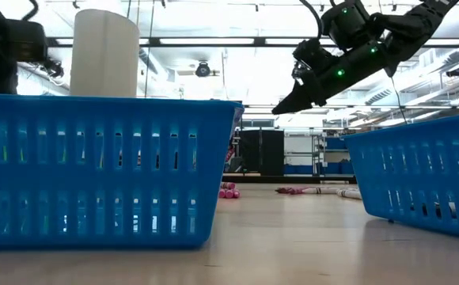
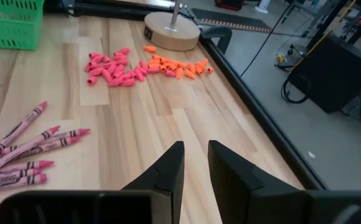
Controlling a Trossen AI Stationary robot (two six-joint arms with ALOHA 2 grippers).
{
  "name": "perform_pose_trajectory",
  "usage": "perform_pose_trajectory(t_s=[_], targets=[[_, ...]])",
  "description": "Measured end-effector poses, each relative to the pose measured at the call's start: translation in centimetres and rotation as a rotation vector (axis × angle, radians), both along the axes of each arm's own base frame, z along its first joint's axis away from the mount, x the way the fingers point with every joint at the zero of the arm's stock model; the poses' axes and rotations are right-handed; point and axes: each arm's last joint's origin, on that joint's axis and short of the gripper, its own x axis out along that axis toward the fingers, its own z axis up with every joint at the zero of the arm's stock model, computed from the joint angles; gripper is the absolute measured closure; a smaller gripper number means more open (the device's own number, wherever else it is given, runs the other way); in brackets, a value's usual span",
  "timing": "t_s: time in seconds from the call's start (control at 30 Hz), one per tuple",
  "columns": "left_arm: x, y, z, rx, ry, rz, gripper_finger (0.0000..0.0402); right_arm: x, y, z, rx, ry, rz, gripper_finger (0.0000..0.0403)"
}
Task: Sort crayons
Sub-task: Put the red crayon into the green basket
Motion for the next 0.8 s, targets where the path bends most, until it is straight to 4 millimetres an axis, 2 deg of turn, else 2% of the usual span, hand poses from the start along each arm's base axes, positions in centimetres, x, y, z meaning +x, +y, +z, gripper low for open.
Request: perform_pose_trajectory(t_s=[0.27, 0.8], targets=[[-1.1, -0.3, -0.2, -0.019, 0.027, 0.022, 0.0381, 0.0, 0.0, 0.0, 0.038, -0.02, -0.018, 0.032], [0.0, -1.7, -2.8, 0.081, 0.153, 0.106, 0.0381, 0.2, 0.1, 0.4, 0.1, -0.091, -0.047, 0.032]])
